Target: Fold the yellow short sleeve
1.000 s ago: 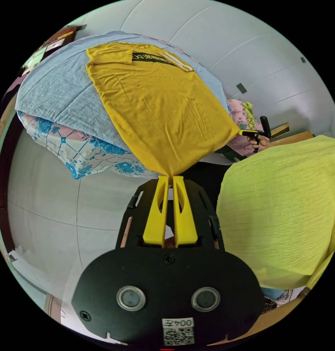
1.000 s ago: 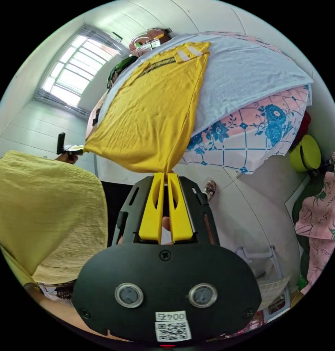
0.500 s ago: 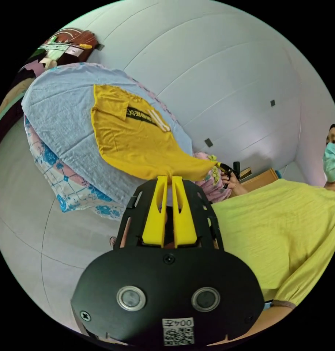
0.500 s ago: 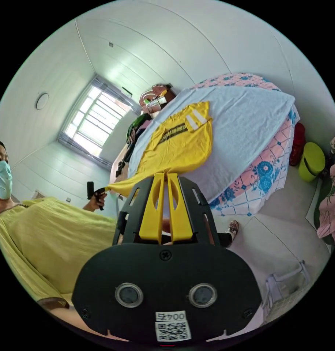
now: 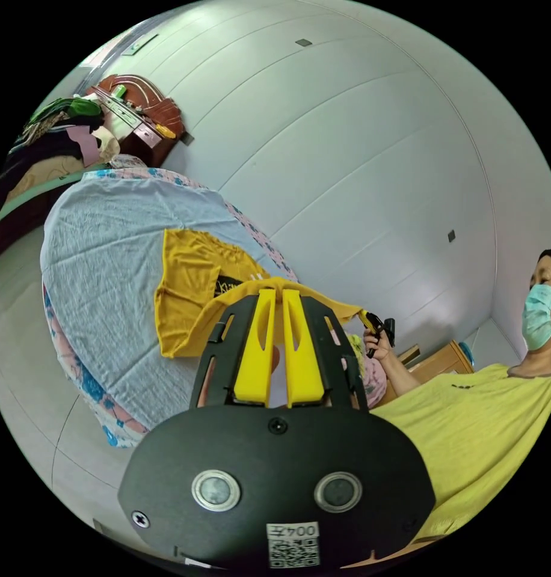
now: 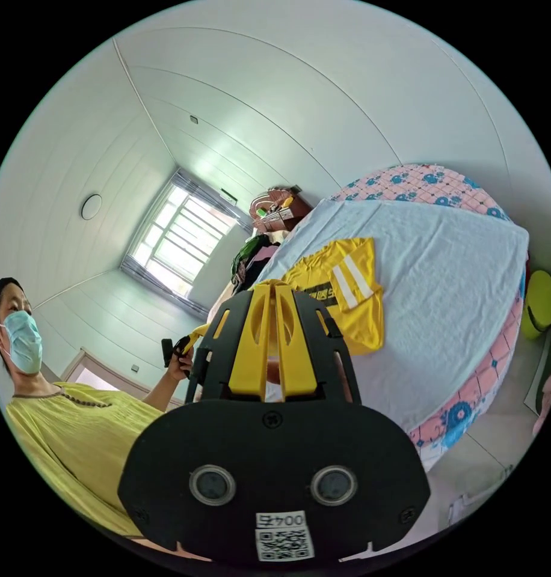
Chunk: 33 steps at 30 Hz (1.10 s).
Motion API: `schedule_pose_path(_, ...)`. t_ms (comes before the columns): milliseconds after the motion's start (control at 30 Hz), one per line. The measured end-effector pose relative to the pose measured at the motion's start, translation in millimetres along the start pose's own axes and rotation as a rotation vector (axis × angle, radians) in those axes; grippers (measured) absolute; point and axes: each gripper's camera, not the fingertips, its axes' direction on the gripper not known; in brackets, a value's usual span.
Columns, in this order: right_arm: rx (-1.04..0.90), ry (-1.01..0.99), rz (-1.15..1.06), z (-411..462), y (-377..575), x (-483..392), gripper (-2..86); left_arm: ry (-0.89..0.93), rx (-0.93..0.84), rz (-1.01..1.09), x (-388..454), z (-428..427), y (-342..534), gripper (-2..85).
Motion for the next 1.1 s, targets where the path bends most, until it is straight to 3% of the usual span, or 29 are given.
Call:
schedule_pose_path(233, -0.025, -0.038, 0.011, 49.4, -157.0, 39.5, -0.8, -0.120, 0.048, -0.026, -19.6, 60.2, -109.4, 2.4)
schedule_pose_path(567, -0.134, -0.007, 0.108, 144.7, -336.7, 120.9, -0.5, -0.230, -0.026, -0.106, -100.8, 170.8, -235.3, 2.4)
schedule_pose_path(900, -0.217, 0.066, 0.261, 244.3, -438.3, 205.0, 1.8, -0.289, -0.072, -0.414, -224.6, 274.0, -271.2, 2.5)
schedule_pose_path(1100, -0.065, 0.052, 0.443, 267.9, -469.0, 244.8, 7.8, -0.264, 0.034, -0.572, -267.8, 298.5, -274.8, 2.7)
